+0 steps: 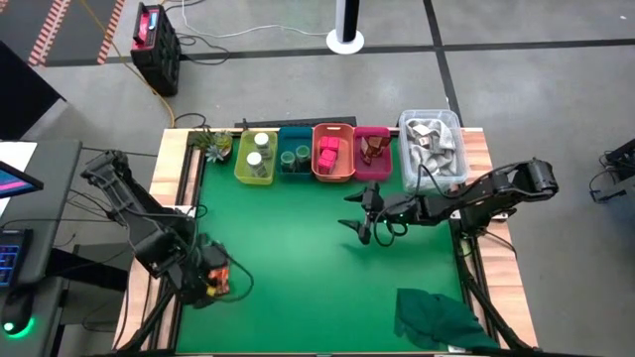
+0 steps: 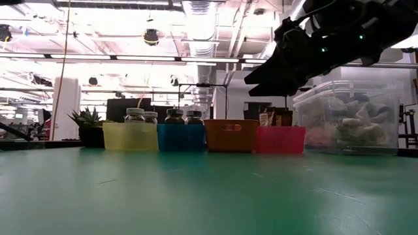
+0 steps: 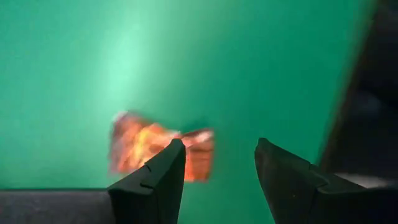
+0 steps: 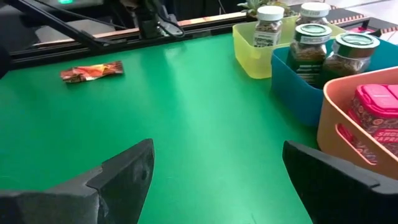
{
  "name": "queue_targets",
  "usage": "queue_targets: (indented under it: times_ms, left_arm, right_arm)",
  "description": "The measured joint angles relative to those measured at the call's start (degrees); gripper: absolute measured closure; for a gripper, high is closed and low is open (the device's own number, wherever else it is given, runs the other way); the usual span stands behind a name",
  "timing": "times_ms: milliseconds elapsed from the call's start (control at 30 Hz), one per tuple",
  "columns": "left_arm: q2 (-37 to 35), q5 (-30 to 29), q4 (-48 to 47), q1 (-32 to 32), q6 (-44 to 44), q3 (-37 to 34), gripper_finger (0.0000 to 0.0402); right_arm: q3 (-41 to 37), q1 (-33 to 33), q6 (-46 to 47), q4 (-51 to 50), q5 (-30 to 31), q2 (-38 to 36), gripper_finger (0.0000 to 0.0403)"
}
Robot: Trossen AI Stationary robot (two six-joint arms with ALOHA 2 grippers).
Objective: Sort spices by type
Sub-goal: Put the orange seasoning pack into the pink bin
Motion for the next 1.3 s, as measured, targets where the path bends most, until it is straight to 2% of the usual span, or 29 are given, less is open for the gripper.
queue_targets:
  times_ms: [133, 233, 367, 433, 667, 933, 1133, 1300]
  left_arm:
    - [0.1, 1.5, -4.4, -1.1, -16.5, -3.4, 0.0220]
    - [0.2, 4.1, -2.5, -1.3, -26.9, -7.5, 0.0220]
    - [0.4, 3.6, 0.6, -1.2, -41.8, -12.6, 0.0220]
    - [0.9, 3.7, 2.2, -0.5, -44.9, -14.8, 0.0220]
    - [1.7, 2.9, 6.0, 3.1, -44.4, -17.0, 0.0220]
    - [1.8, 5.3, 17.3, 6.2, -39.8, -23.2, 0.0220]
    - [1.8, 6.2, 15.7, 6.3, -38.8, -23.6, 0.0220]
    - [6.0, 7.4, 16.3, 6.6, -36.3, -23.6, 0.0228]
  right_arm:
    - [0.0, 0.5, 0.0, 0.0, 0.0, 0.0, 0.0024]
    - [0.0, 0.8, 0.0, 0.1, 0.0, 0.0, 0.0024]
    - [0.0, 1.2, -1.0, 1.2, 0.0, 0.0, 0.0024]
    - [0.0, 1.2, -1.4, 1.3, 0.0, 0.0, 0.0024]
    - [0.0, 1.2, -1.6, 1.3, 0.0, 0.0, 0.0024]
    - [0.0, 1.2, -2.1, 1.3, 0.0, 0.0, 0.0024]
    - [0.0, 1.2, -2.2, 1.5, 0.0, 0.0, 0.0024]
    - [0.0, 1.2, -2.2, 1.6, 0.0, 0.0, 0.0024]
